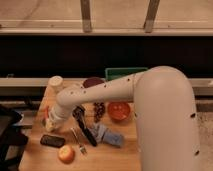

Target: Place pepper in plastic cup

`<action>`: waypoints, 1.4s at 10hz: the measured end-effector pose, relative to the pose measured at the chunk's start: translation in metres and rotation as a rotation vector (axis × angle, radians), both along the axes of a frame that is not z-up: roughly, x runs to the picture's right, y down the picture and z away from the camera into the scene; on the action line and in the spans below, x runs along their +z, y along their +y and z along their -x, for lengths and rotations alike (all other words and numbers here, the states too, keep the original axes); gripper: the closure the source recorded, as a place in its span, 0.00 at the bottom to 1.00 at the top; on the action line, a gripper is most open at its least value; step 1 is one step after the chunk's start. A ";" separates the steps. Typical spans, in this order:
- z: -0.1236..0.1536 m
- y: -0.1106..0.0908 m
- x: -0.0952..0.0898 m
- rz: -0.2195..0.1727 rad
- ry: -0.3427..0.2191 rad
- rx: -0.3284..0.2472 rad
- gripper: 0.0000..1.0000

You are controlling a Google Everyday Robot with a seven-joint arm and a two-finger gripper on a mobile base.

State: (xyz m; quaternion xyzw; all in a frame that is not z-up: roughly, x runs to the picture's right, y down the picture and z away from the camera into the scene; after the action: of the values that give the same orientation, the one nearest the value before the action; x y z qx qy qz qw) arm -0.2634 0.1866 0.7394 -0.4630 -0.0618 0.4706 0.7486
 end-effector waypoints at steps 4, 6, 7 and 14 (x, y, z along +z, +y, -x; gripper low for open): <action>0.002 0.003 0.002 0.017 0.003 -0.017 0.26; 0.002 0.001 0.002 0.013 0.006 -0.018 0.26; 0.001 -0.001 0.001 0.008 0.011 -0.015 0.26; -0.019 -0.095 -0.043 -0.279 0.085 0.073 0.26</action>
State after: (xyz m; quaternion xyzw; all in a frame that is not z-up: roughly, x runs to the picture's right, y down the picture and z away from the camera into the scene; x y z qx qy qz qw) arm -0.2440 0.0920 0.6960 -0.3313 -0.1117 0.5037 0.7900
